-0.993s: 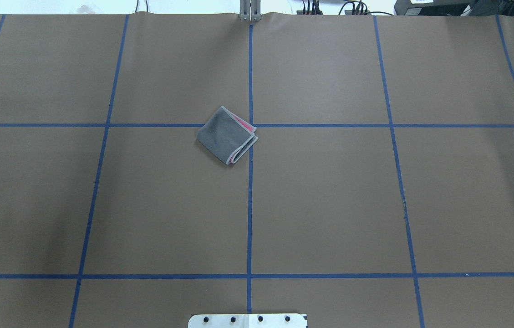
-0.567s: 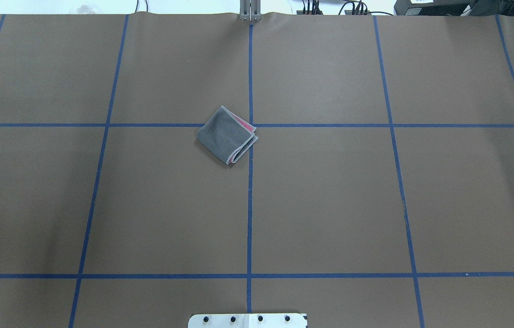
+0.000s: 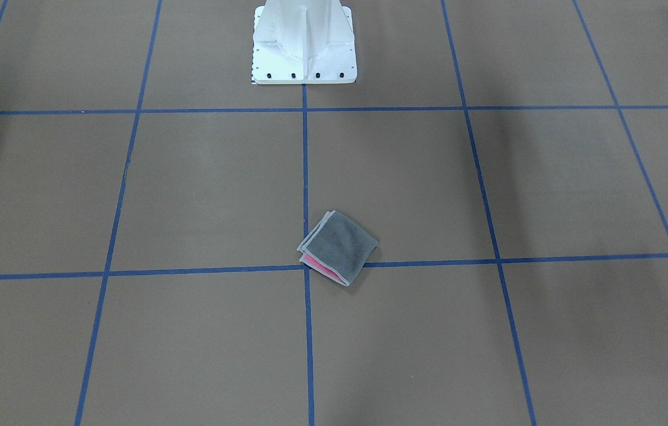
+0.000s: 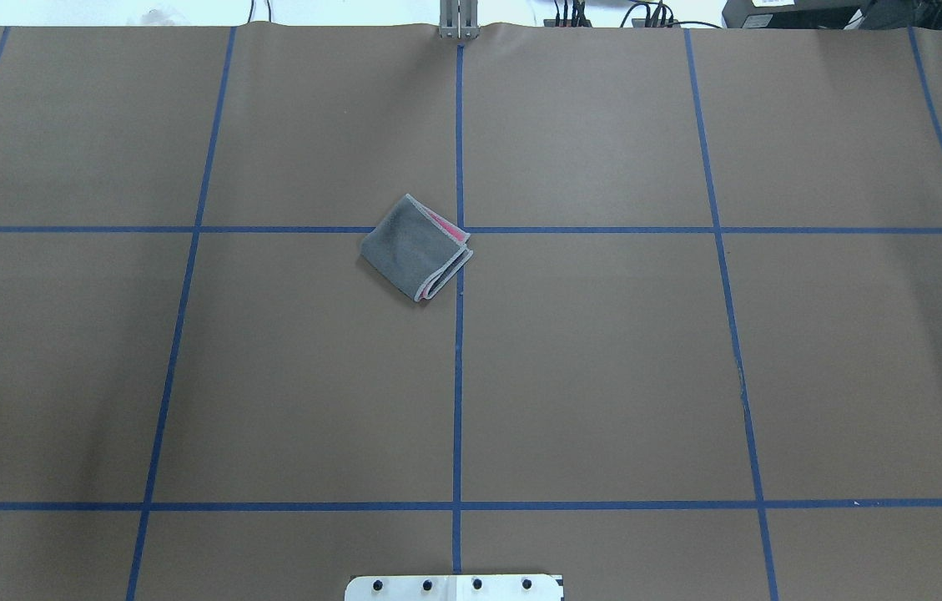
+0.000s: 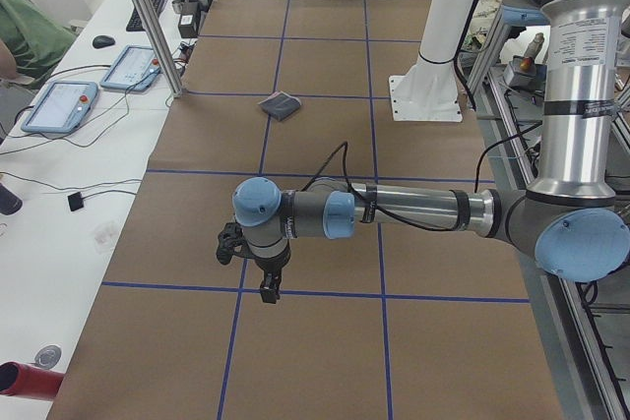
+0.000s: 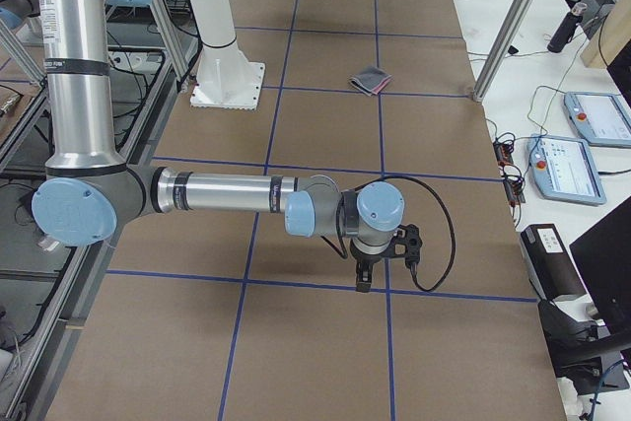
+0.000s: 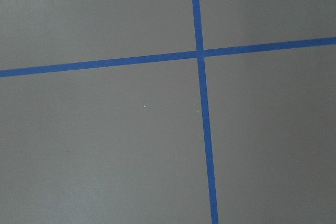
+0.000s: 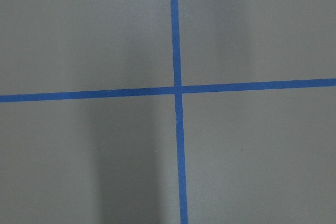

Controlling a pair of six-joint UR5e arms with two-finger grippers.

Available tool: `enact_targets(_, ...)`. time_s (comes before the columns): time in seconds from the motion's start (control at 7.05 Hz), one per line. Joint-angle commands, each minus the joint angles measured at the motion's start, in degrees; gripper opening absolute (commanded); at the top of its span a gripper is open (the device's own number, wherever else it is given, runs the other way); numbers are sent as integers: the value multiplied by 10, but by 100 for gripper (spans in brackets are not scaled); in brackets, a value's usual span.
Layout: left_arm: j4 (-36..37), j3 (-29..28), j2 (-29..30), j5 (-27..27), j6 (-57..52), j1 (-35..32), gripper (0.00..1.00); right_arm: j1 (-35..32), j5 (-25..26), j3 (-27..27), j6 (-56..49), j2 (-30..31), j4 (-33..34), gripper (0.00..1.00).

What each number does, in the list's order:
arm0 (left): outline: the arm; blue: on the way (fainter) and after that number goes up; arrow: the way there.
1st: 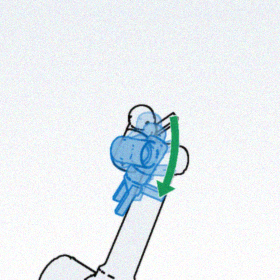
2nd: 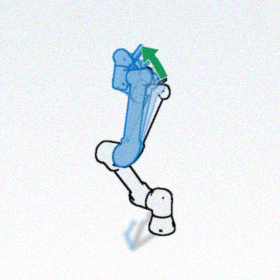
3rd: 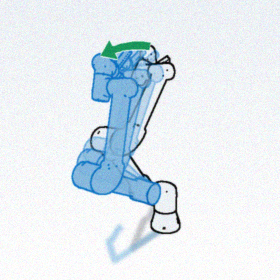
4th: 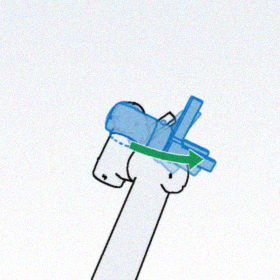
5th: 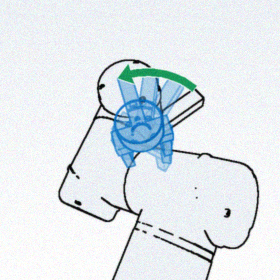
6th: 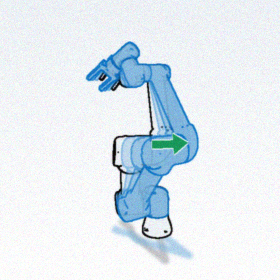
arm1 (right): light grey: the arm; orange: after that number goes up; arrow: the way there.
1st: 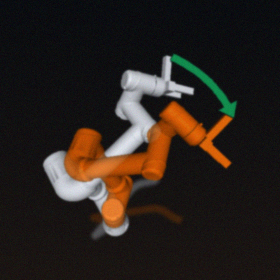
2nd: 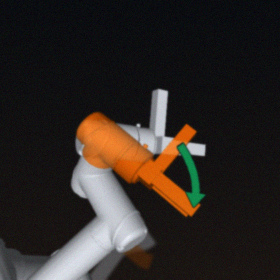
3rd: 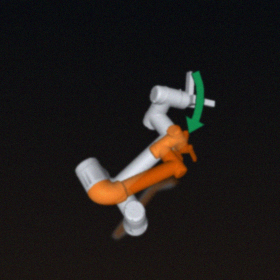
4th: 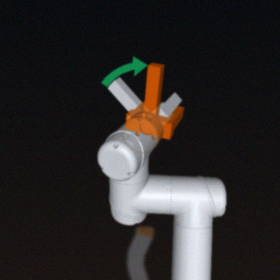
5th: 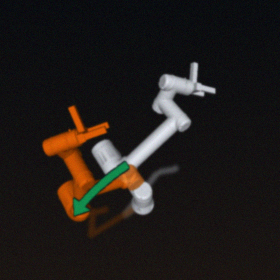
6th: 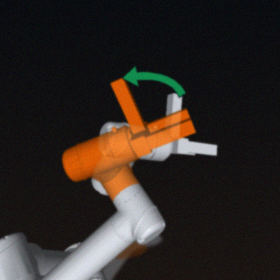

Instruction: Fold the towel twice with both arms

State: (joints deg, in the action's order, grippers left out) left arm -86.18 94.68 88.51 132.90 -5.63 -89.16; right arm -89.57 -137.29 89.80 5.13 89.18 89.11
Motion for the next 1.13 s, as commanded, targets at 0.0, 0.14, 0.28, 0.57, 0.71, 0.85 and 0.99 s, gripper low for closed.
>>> enact_targets(0.0,0,1,3,-1,0,0,100,-3,3,19,1,17,0,100)
enact_targets(0.14,0,2,6,-1,0,0,100,-3,3,34,1,27,0,100)
enact_targets(0.28,0,1,9,-1,0,0,100,-3,3,52,1,41,1,100)
enact_targets(0.57,0,-2,10,-1,0,1,100,-3,4,52,1,44,1,100)
enact_targets(0.71,0,-3,10,-1,0,1,100,-3,4,52,1,44,1,100)
enact_targets(0.85,0,-3,10,-2,0,1,100,-3,4,52,1,45,1,100)
enact_targets(0.99,0,-3,10,-2,0,1,100,-3,4,52,1,44,1,100)
